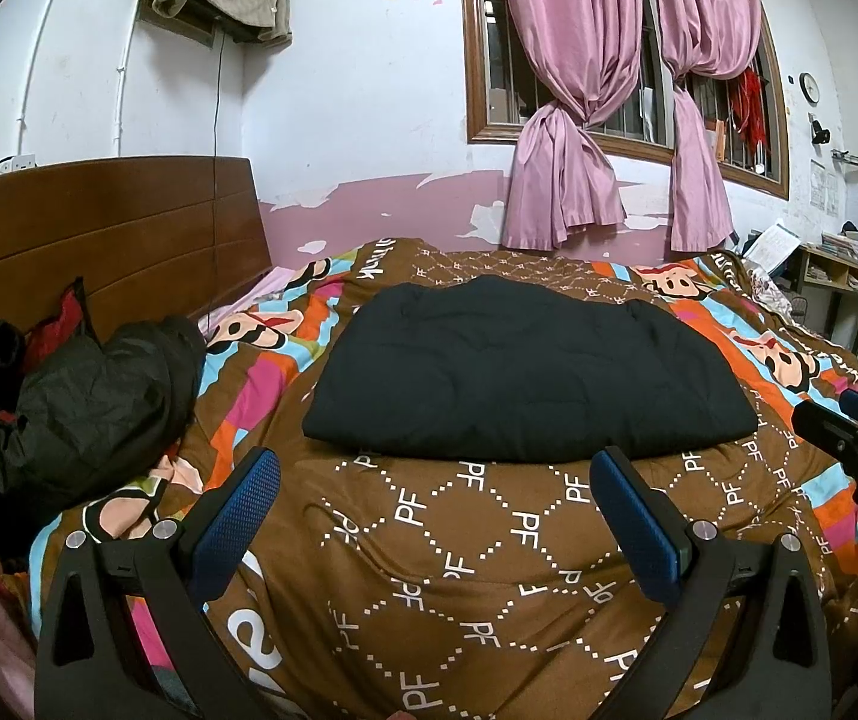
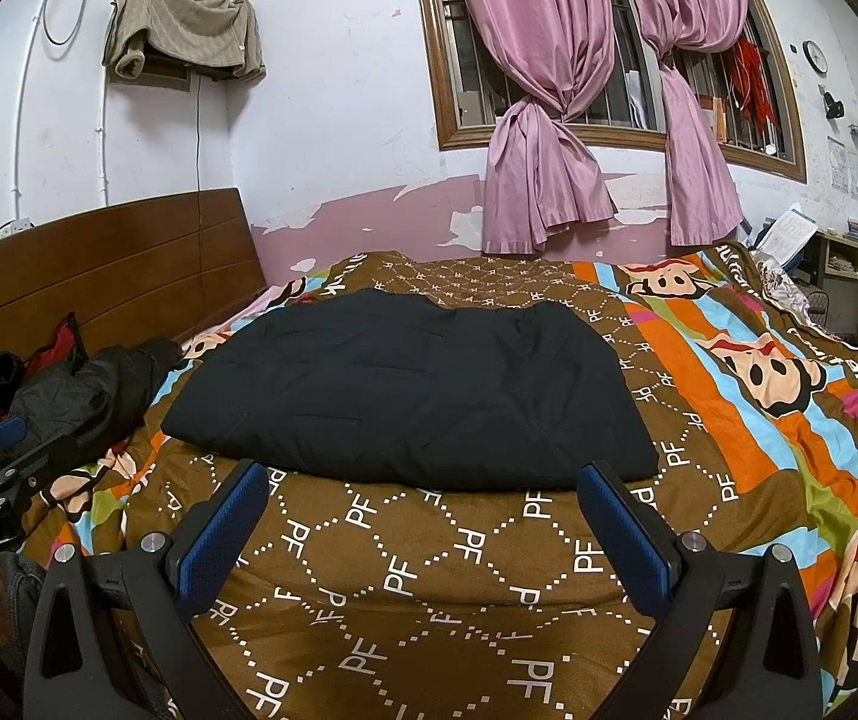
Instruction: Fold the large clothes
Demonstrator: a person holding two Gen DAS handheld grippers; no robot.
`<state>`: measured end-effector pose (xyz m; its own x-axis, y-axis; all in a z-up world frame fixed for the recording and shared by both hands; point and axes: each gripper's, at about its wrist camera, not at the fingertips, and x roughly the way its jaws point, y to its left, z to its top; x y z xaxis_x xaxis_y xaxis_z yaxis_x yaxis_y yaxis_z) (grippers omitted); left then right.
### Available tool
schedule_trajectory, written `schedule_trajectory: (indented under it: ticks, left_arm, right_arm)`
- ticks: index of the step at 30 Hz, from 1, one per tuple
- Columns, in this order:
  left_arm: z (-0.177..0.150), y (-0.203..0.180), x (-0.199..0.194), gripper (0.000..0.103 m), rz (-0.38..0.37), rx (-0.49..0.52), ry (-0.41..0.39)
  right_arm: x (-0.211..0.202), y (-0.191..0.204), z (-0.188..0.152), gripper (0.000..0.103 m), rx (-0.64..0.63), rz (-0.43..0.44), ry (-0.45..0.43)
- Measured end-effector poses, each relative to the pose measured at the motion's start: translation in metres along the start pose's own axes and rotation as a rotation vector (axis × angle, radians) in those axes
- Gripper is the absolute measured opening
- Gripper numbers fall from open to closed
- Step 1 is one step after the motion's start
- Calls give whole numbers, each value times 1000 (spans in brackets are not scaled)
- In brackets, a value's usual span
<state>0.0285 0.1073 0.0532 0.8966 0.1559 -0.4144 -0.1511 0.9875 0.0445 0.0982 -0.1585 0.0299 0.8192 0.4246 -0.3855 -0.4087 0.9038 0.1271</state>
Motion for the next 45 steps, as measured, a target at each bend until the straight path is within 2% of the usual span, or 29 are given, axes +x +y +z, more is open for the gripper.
schedule_trajectory:
  ticks: [45]
  left_arm:
    - [0,0,0,101,0,2,3]
  right_arm:
    - [0,1,-2,103,1,-1,6]
